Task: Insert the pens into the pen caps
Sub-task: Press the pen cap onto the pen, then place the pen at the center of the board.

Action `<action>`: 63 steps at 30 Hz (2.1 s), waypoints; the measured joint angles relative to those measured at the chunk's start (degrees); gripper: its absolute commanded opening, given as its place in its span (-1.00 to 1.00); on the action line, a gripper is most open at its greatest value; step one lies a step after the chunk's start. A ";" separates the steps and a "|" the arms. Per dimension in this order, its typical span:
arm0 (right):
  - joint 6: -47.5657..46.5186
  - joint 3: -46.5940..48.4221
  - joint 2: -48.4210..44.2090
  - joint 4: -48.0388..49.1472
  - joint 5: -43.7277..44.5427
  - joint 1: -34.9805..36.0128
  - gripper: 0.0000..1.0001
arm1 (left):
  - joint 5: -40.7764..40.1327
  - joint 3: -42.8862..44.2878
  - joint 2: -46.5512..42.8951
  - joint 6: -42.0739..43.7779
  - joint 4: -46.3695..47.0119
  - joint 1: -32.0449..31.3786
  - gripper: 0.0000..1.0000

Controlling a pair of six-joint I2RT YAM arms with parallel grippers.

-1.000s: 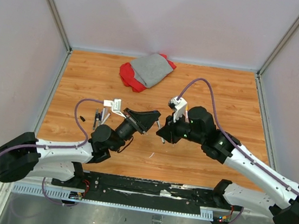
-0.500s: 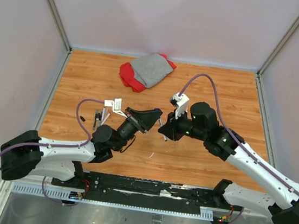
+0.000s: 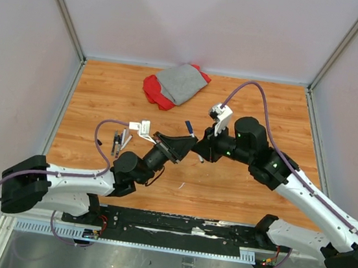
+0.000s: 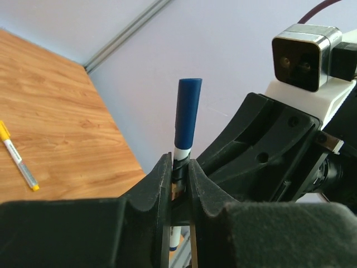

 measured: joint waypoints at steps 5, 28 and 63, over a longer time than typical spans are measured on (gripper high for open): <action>0.55 -4.26 -2.45 5.11 -0.79 0.00 -0.99 | -0.83 0.87 -4.59 1.53 -7.87 -0.81 -0.27; 2.23 -15.72 -2.78 6.16 11.96 -2.91 -0.99 | 7.32 6.12 -17.11 5.29 -52.35 8.96 0.99; 3.78 12.33 45.46 -8.35 22.64 -15.17 -0.95 | 7.74 18.69 -33.73 25.51 -90.64 27.71 0.99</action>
